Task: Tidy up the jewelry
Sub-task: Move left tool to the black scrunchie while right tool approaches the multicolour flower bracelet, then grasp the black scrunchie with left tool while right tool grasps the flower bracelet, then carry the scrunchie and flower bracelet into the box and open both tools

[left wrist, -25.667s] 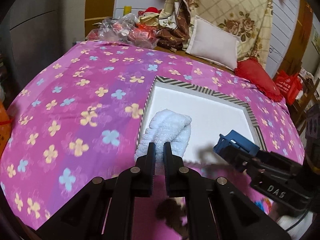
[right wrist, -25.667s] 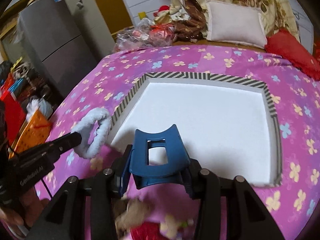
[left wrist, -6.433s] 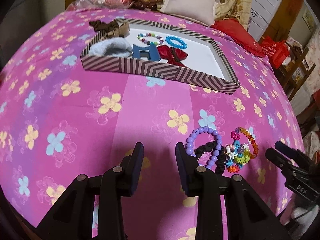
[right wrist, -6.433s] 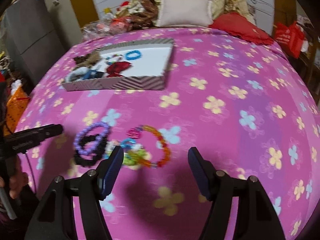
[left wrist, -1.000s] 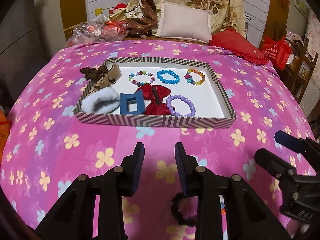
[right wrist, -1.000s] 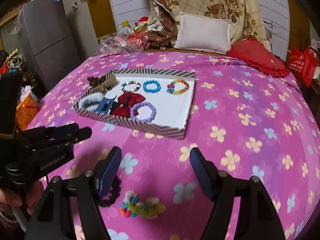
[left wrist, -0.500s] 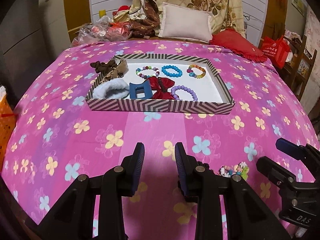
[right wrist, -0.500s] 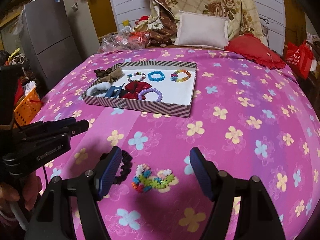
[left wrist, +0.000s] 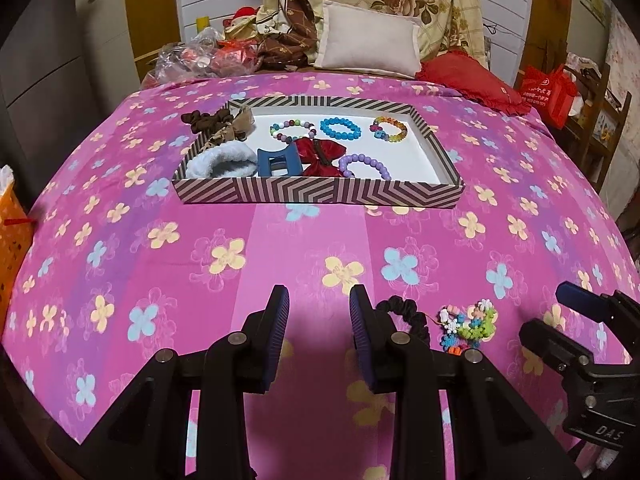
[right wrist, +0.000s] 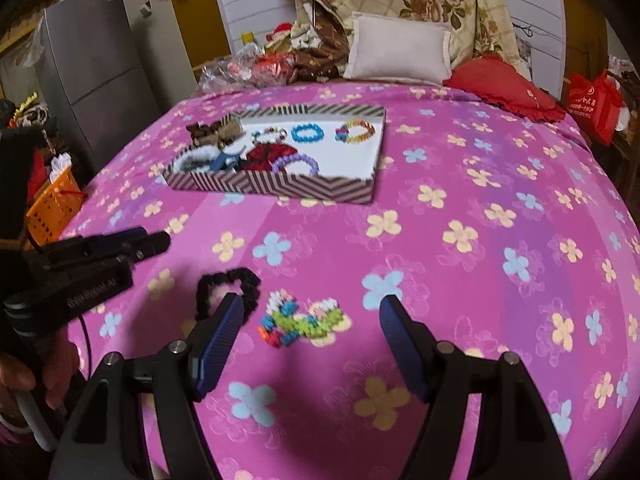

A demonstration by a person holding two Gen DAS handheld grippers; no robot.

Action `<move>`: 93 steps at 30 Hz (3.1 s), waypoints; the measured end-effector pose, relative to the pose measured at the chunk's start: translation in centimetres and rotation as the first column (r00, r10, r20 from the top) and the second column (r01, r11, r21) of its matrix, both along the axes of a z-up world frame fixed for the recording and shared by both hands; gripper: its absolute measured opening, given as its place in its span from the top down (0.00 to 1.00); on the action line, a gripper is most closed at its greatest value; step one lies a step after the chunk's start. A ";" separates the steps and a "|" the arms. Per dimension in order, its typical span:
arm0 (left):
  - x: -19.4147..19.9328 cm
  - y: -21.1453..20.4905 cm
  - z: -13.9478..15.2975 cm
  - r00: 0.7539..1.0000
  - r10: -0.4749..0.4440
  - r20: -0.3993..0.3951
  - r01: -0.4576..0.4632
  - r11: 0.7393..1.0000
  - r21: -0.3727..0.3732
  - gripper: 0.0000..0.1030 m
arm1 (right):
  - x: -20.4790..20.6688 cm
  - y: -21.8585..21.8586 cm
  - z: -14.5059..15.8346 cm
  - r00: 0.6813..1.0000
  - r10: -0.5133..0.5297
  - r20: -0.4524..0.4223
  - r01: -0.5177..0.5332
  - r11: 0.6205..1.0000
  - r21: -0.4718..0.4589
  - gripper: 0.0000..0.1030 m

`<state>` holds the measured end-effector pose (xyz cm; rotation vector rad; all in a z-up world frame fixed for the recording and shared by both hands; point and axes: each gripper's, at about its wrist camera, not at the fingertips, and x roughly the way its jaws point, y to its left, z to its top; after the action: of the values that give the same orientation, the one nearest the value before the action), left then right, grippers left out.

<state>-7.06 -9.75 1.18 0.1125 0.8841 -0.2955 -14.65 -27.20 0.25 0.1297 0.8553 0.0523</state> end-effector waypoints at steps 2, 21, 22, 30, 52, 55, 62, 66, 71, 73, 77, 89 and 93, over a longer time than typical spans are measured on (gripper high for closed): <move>-0.1 0.0 -0.1 1.000 -0.002 0.002 0.002 1.000 0.002 0.67 | -0.2 -0.2 -0.3 1.000 -0.003 -0.009 0.003 1.000 -0.005 0.28; 0.8 1.2 -2.1 0.992 -0.018 -0.124 0.009 0.997 -0.075 0.67 | 0.2 0.3 -2.4 0.999 0.014 -0.050 -0.018 0.997 -0.070 0.37; 1.0 1.4 -2.4 0.990 -0.015 -0.140 0.002 0.996 -0.086 0.67 | 0.3 0.5 -2.6 0.998 0.024 -0.055 -0.028 0.997 -0.066 0.41; 1.4 1.5 -3.3 0.986 -0.005 -0.167 -0.009 0.996 -0.085 0.67 | 0.9 3.0 -3.5 0.990 0.119 -0.074 -0.127 0.985 -0.119 0.53; 1.7 -1.7 -5.3 0.968 -0.100 -0.228 0.088 0.994 -0.063 0.65 | 2.0 1.0 -4.4 0.986 0.150 -0.074 -0.153 0.988 -0.034 0.87; 1.7 -1.9 -5.3 0.971 -0.099 -0.217 0.092 0.995 -0.041 0.65 | 2.1 1.0 -4.6 0.985 0.154 -0.072 -0.156 0.987 -0.025 0.87; 1.5 -2.4 -5.5 0.976 -0.112 -0.186 0.114 0.993 0.001 0.65 | 2.1 1.1 -4.5 0.987 0.148 -0.059 -0.148 0.989 -0.006 0.87; 1.7 -2.1 -5.4 0.980 -0.097 -0.174 0.100 0.995 0.011 0.88 | 2.2 0.9 -4.4 0.989 0.140 -0.056 -0.139 0.990 0.016 0.87; 2.2 -1.2 -4.8 0.976 -0.110 -0.187 0.100 0.993 -0.062 0.92 | 2.5 0.4 -3.2 0.990 0.137 -0.023 -0.136 0.990 0.048 0.87; 2.4 -1.0 -3.7 0.981 -0.112 -0.158 0.102 0.992 -0.075 0.92 | 2.6 0.2 -2.6 0.991 0.135 -0.008 -0.134 0.989 0.060 0.87; 2.8 -0.6 -1.6 0.987 -0.118 -0.112 0.107 0.989 -0.100 0.93 | 3.2 -0.2 -0.9 0.990 0.136 0.027 -0.137 0.989 0.062 0.87; 5.2 -0.4 2.6 0.995 -0.092 -0.044 0.085 0.987 -0.133 0.93 | 6.0 -0.9 5.5 0.979 0.151 0.139 -0.154 0.988 0.013 0.87; 6.0 -0.3 3.3 0.996 -0.079 -0.029 0.075 0.988 -0.133 0.93 | 8.0 -1.3 7.4 0.976 0.153 0.156 -0.153 0.988 -0.011 0.87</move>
<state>-1.01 -10.10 4.49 0.0194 0.8935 -0.4279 -6.62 -28.52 7.65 0.0594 0.7073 0.2051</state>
